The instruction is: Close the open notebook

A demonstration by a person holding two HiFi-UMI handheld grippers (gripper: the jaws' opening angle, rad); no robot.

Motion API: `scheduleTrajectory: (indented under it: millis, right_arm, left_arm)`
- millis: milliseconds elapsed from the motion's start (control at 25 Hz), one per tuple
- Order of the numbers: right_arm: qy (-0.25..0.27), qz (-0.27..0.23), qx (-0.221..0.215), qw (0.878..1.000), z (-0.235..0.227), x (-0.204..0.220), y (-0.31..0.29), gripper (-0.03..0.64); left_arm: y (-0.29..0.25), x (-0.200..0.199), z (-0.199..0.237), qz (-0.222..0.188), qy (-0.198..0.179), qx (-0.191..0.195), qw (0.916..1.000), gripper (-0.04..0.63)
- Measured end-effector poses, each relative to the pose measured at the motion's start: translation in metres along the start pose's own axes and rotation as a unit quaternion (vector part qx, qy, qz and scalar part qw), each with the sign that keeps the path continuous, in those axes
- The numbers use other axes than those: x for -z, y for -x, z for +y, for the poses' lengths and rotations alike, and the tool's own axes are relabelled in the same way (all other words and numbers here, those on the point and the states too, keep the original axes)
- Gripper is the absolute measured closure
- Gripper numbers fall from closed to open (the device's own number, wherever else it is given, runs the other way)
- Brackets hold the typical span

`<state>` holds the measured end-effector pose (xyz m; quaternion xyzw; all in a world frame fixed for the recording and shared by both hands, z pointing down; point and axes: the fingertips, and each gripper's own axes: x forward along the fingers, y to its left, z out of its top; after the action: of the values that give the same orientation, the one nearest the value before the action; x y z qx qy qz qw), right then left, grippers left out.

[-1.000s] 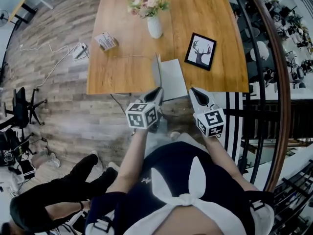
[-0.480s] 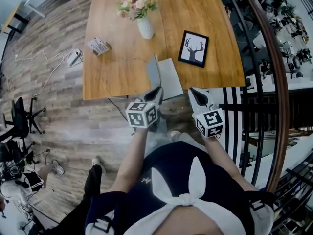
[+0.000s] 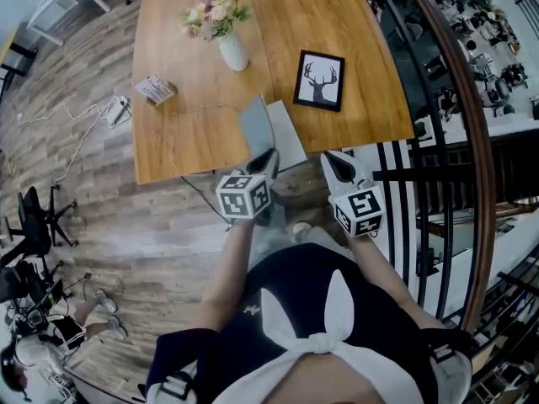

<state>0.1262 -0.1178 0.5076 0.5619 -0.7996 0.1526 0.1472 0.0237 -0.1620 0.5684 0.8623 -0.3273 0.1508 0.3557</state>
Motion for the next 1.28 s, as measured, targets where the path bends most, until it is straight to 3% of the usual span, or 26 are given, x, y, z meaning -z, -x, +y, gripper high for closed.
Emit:
scheduleTrajectory:
  millis: [600, 1280]
  right_arm:
    - [-0.014, 0.009, 0.022, 1.0, -0.012, 0.003, -0.002, 0.618]
    - [-0.029, 0.013, 0.06, 0.998, -0.033, 0.008, 0.001, 0.618]
  left_arm:
    - [-0.036, 0.019, -0.014, 0.052, -0.012, 0.03, 0.9981, 0.552]
    - [-0.086, 0.051, -0.02, 0.125, -0.034, 0.045, 0.9905, 0.541]
